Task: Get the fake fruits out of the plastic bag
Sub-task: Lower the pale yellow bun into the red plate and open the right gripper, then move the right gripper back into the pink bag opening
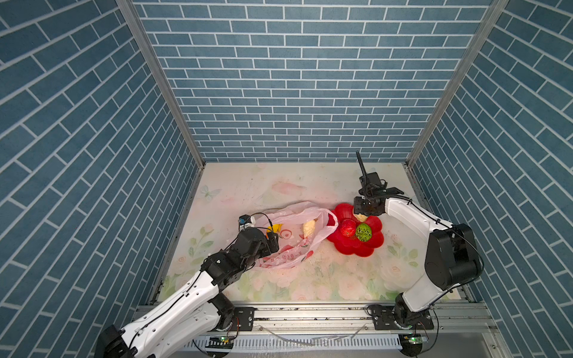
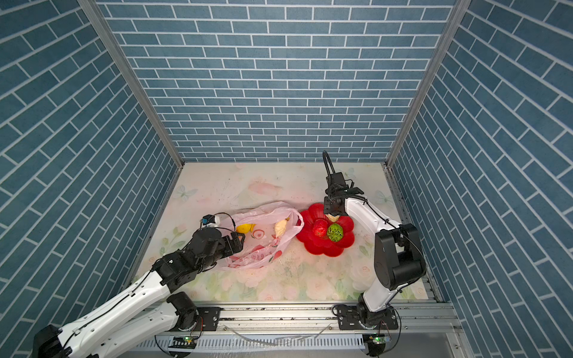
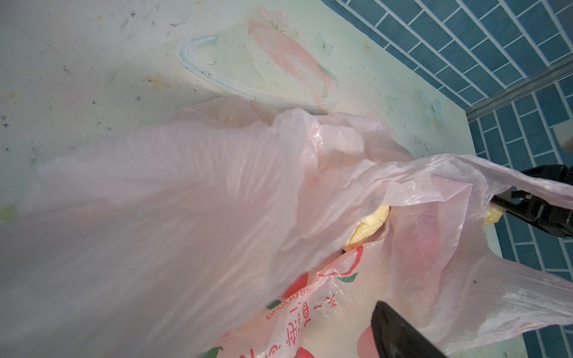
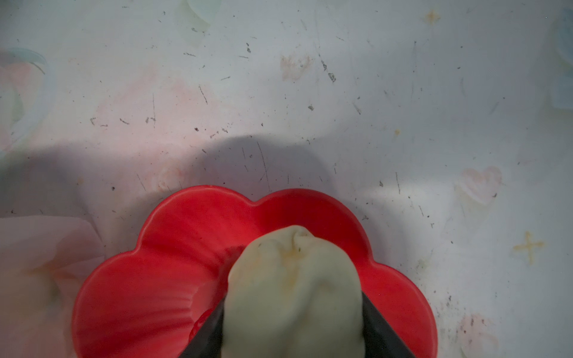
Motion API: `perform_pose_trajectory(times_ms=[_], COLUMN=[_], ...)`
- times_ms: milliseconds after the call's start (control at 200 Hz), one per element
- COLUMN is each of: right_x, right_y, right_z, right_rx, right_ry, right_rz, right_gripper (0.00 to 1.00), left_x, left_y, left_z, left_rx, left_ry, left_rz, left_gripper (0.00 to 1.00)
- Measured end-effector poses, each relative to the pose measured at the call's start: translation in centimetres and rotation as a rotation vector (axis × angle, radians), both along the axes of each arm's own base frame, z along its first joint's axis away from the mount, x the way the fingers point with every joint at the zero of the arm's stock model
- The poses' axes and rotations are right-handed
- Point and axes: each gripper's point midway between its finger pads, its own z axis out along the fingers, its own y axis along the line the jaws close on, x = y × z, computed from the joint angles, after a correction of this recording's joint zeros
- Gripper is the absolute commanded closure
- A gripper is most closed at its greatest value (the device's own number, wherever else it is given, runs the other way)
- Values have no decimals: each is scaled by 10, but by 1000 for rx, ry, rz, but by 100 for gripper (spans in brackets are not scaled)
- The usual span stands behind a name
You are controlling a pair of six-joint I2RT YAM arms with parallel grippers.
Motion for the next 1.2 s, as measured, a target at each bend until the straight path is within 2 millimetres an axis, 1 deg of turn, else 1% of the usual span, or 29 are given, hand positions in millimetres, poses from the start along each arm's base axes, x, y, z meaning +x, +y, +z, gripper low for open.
perform_pose_trajectory(times_ms=[340,675,795,960,1195], right_x=[-5,-14,-13,-13,-14], right_y=[0,-2,-2,-1,-1], right_z=[-17,-36,-37,-41,-46], right_rx=[0,-2,0,0,-1], right_ry=[26,55,52,60,71], right_rz=[3,6,5,4,1], right_gripper=[57,52,47,36,28], left_x=[0,2,2,2,1], left_y=[0,-1,-1,-1,-1], left_z=[0,5,4,4,6], left_rx=[1,-5,-5,-5,-8], left_ry=[-1,-8,-8,-8,-11], left_rz=[2,1,1,1,1], left_gripper=[6,6,6,6,7])
